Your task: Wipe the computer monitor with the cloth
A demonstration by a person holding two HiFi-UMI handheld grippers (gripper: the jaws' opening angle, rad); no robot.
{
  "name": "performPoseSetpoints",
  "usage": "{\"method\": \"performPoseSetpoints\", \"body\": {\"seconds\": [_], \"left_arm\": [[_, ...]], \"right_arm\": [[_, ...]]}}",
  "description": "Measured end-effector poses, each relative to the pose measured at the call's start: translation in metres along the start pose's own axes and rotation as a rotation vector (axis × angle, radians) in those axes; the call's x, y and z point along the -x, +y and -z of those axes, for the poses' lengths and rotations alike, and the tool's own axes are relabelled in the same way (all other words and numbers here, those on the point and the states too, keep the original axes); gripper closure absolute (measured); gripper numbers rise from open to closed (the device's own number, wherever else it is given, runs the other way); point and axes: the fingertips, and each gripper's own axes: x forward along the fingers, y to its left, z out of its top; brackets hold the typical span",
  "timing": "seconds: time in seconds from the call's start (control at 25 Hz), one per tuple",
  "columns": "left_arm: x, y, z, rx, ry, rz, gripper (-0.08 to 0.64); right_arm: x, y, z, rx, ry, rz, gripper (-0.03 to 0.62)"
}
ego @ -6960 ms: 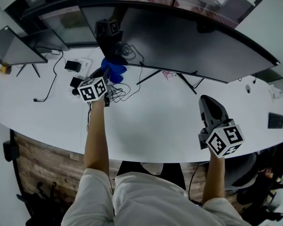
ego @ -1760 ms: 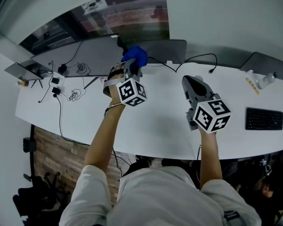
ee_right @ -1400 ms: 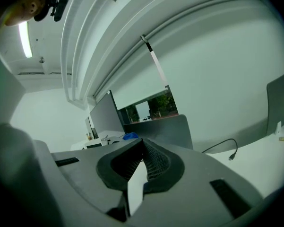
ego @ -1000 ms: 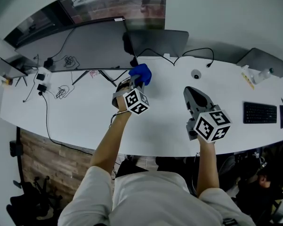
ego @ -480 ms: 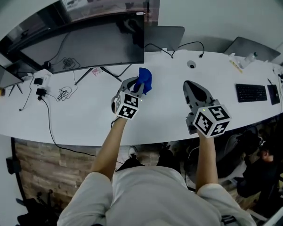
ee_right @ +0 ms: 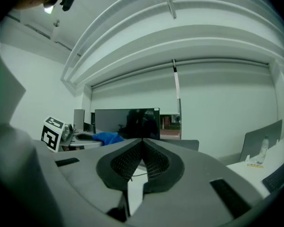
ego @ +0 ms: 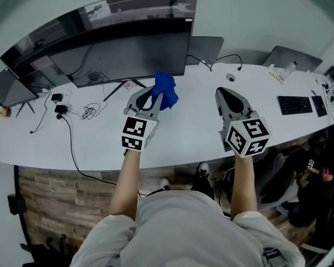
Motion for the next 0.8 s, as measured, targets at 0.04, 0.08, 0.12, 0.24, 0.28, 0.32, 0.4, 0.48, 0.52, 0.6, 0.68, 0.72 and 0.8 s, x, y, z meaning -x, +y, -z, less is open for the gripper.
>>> {"method": "performPoseSetpoints", "body": {"seconds": [0.04,0.08,0.12,0.24,0.28,0.32,0.4,0.48,0.52,0.6,0.68,0.72,0.8], "left_arm": [[0.012,0.005,-0.007,-0.005,-0.015,-0.011,0.485],[0.024,0.01,-0.014,-0.009,-0.03,-0.024,0.485],[0.035,0.014,-0.02,-0.014,-0.045,-0.036,0.485],[0.062,0.021,-0.035,-0.039,-0.075,-0.054,0.485],[0.069,0.022,-0.039,-0.043,-0.085,-0.057,0.485],[0.076,0.024,-0.045,-0.045,-0.097,-0.059,0.485],[0.087,0.025,-0.055,-0.056,-0.117,-0.062,0.485],[0.095,0.023,-0.063,-0.086,-0.125,-0.063,0.485],[0.098,0.021,-0.067,-0.1,-0.128,-0.063,0.485],[0.104,0.017,-0.072,-0.114,-0.134,-0.058,0.485],[0.107,0.012,-0.076,-0.117,-0.139,-0.047,0.485],[0.108,0.01,-0.078,-0.119,-0.142,-0.039,0.485],[0.11,0.005,-0.08,-0.125,-0.149,-0.027,0.485]], "right_arm": [[0.002,0.007,-0.004,0.013,-0.009,0.006,0.578],[0.004,0.013,-0.009,0.022,-0.018,0.011,0.578],[0.007,0.018,-0.012,0.028,-0.028,0.015,0.578],[0.017,0.031,-0.021,0.049,-0.051,0.03,0.578],[0.021,0.034,-0.024,0.06,-0.056,0.035,0.58],[0.025,0.037,-0.026,0.069,-0.059,0.038,0.58],[0.031,0.043,-0.029,0.075,-0.068,0.036,0.58],[0.036,0.048,-0.03,0.077,-0.073,0.031,0.58],[0.037,0.051,-0.03,0.084,-0.072,0.031,0.58],[0.038,0.056,-0.029,0.107,-0.061,0.031,0.58],[0.039,0.061,-0.029,0.126,-0.05,0.029,0.58],[0.039,0.063,-0.029,0.135,-0.047,0.027,0.58],[0.041,0.065,-0.03,0.149,-0.049,0.027,0.58]]}}
